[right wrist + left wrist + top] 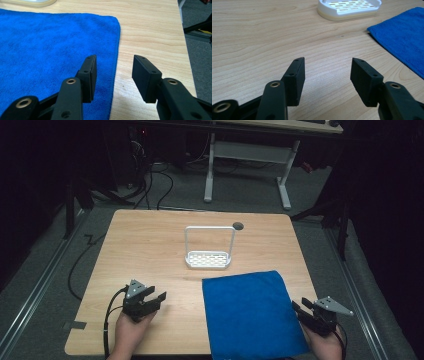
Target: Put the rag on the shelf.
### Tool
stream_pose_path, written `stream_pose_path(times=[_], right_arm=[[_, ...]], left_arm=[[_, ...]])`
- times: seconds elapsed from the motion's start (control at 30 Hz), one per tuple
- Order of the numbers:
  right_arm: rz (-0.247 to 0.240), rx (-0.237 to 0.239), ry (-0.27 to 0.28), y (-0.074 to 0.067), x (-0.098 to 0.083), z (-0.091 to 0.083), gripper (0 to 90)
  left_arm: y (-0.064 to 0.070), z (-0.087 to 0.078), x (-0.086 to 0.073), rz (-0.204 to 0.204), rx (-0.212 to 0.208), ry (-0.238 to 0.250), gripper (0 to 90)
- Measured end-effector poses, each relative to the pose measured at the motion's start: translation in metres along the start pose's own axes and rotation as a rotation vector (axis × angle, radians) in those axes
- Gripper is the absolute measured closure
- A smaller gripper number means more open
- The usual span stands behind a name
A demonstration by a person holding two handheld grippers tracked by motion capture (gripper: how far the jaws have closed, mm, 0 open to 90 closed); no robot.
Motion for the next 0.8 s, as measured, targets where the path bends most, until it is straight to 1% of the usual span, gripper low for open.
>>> stream_pose_path(times=[0.07,0.2,0.23,0.33,0.4,0.5,0.57,0.67,0.77,0.8], right_arm=[[-0.007,0.003,0.002,-0.001,0.001,0.000,55.2],[-0.010,0.010,-0.003,-0.004,0.001,-0.001,55.1],[-0.014,0.012,-0.005,-0.005,0.000,-0.001,54.4],[-0.019,0.013,-0.003,-0.007,0.001,-0.001,53.4],[-0.020,0.014,0.002,-0.008,0.003,-0.001,52.4],[-0.016,0.019,0.002,-0.009,0.003,-0.002,51.3],[-0.023,0.019,0.000,-0.009,0.003,-0.001,51.0],[-0.029,0.023,-0.008,-0.010,0.001,-0.001,50.4],[-0.033,0.028,-0.007,-0.010,0.001,-0.001,49.7],[-0.033,0.031,-0.007,-0.010,0.001,-0.001,49.5]], left_arm=[[0.001,0.000,0.000,-0.007,-0.007,0.001,46.0],[0.002,0.000,0.001,0.001,-0.005,0.010,45.8],[0.004,0.000,0.002,0.008,-0.004,0.012,45.6],[0.006,0.000,0.003,0.003,-0.013,0.009,45.4],[0.009,0.001,0.003,0.010,-0.014,0.006,45.3],[0.014,0.005,0.003,0.036,-0.009,-0.006,42.9],[0.018,0.008,0.003,0.047,-0.006,-0.018,43.4],[0.024,0.011,0.003,0.058,-0.012,-0.024,42.9],[0.026,0.013,0.003,0.061,-0.008,-0.029,41.4],[0.030,0.015,0.003,0.062,-0.014,-0.033,40.9]])
Point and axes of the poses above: each handheld gripper's, and its own axes: z roughly forward along the jaws, x roughly out of its top, y roughly to its right, the point moved 8 cm from there along z, roughly forward along the jaws, and after that the axes turned 1 degree about z, right-handed, at the moved point
